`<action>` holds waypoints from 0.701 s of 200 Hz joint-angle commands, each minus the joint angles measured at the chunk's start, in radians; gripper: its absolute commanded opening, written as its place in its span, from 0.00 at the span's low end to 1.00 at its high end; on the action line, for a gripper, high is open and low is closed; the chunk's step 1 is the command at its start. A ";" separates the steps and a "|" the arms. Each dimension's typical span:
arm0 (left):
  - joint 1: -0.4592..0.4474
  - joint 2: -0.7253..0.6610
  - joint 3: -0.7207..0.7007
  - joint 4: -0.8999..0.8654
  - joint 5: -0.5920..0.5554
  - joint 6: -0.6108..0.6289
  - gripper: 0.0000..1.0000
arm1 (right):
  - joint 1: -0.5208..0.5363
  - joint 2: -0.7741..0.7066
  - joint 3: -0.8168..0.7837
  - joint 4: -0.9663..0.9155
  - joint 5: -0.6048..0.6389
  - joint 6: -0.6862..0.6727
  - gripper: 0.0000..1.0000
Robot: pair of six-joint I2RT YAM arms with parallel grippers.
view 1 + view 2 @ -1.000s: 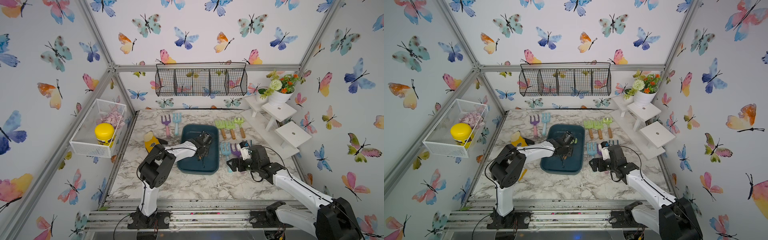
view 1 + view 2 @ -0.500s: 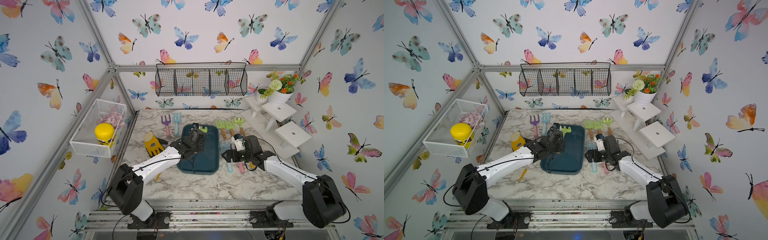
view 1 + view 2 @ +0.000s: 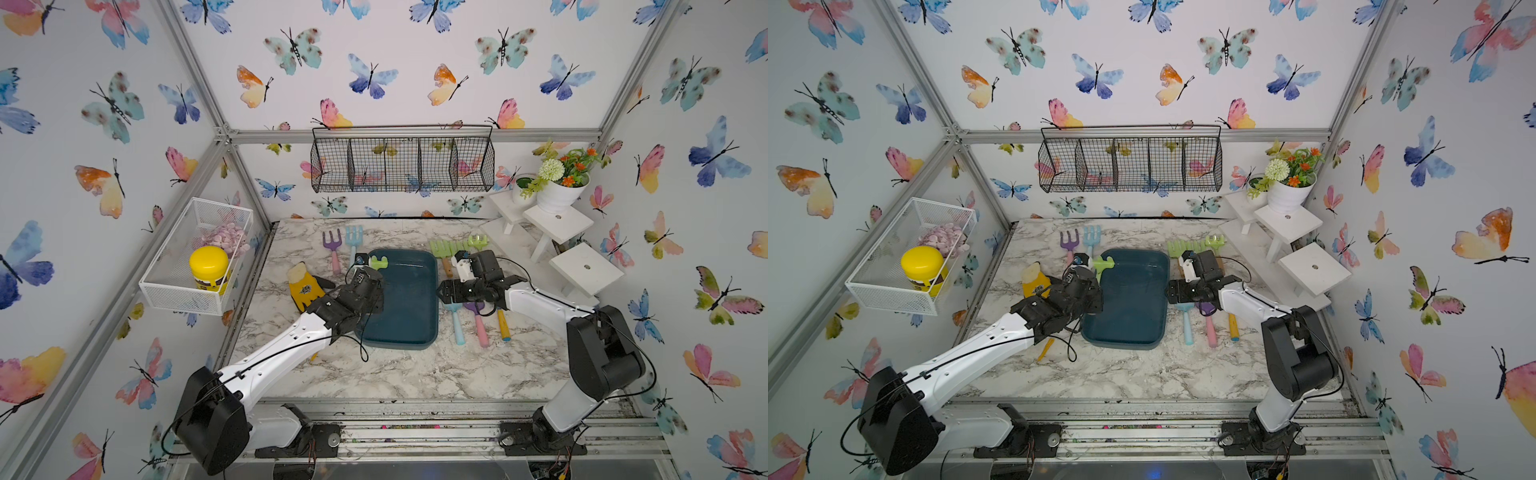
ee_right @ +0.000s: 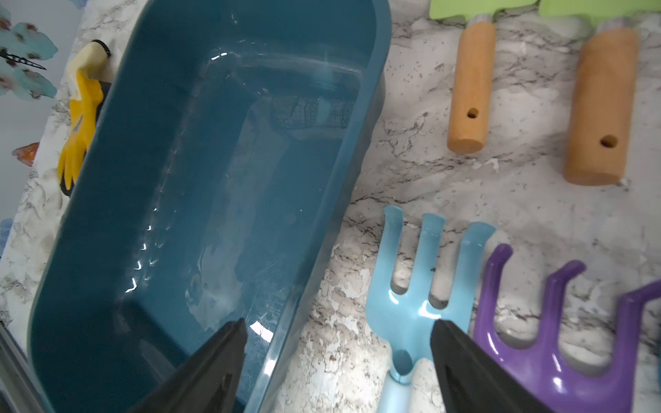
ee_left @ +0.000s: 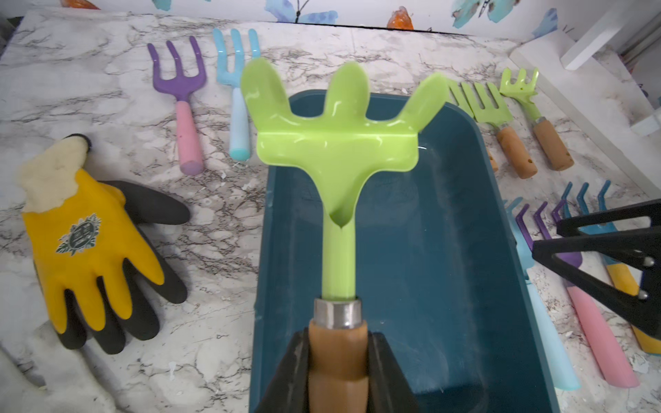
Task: Take the hand rake out of the storage box
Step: Adjust the storage box at the center of the board.
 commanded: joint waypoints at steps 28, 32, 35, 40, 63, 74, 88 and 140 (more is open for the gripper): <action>0.108 -0.119 -0.095 -0.011 0.035 0.004 0.14 | 0.036 0.114 0.143 -0.094 0.103 -0.025 0.87; 0.115 -0.125 -0.103 -0.010 0.040 0.004 0.14 | 0.040 0.124 0.154 -0.100 0.113 -0.026 0.87; 0.122 -0.130 -0.110 -0.008 0.043 0.003 0.14 | 0.043 0.132 0.163 -0.106 0.123 -0.027 0.87; 0.131 -0.135 -0.120 -0.007 0.048 0.003 0.14 | 0.049 0.143 0.177 -0.116 0.138 -0.028 0.87; 0.181 -0.155 -0.172 0.013 0.098 0.003 0.14 | 0.070 0.186 0.228 -0.151 0.202 -0.032 0.87; 0.204 -0.160 -0.196 0.025 0.120 0.002 0.14 | 0.075 0.200 0.240 -0.162 0.222 -0.034 0.88; 0.228 -0.169 -0.219 0.033 0.140 0.003 0.14 | 0.079 0.212 0.244 -0.174 0.246 -0.039 0.87; 0.284 -0.175 -0.265 0.056 0.177 0.014 0.14 | 0.081 0.203 0.231 -0.215 0.332 -0.065 0.88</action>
